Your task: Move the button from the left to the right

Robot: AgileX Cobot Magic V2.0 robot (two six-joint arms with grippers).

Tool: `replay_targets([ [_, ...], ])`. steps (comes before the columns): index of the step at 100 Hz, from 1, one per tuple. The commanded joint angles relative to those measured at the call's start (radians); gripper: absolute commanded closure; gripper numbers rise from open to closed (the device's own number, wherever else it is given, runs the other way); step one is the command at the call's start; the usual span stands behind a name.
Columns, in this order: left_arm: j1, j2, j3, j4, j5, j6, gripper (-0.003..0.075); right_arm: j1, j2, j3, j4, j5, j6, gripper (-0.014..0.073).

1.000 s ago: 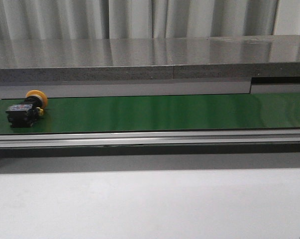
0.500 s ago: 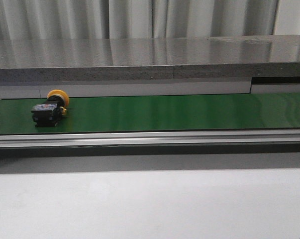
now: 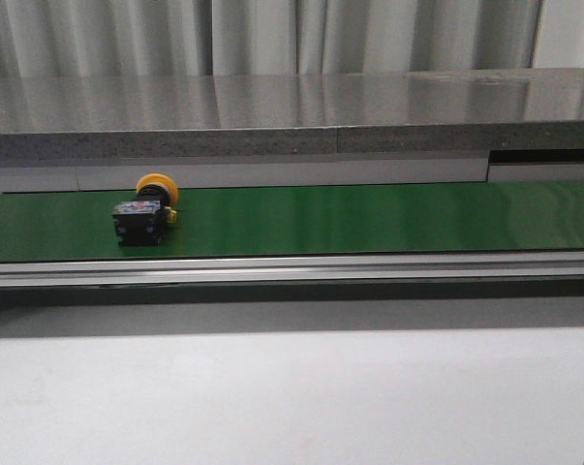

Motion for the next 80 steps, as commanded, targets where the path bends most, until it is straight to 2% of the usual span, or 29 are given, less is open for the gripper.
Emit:
replay_targets([
  [1, -0.010, 0.007, -0.028, -0.010, -0.085, 0.000, 0.0740, -0.006, -0.020, -0.015, -0.009, -0.088, 0.000, 0.0662],
  [50, -0.010, 0.007, -0.028, -0.010, -0.085, 0.000, 0.0740, -0.006, -0.020, -0.025, -0.002, -0.101, 0.000, 0.0662],
  [66, -0.010, 0.007, -0.028, -0.010, -0.085, 0.000, 0.0740, -0.006, -0.015, -0.092, 0.005, -0.074, 0.000, 0.0662],
  [80, -0.010, 0.007, -0.028, -0.010, -0.085, 0.000, 0.0740, -0.006, 0.030, -0.185, 0.005, 0.015, 0.000, 0.0662],
])
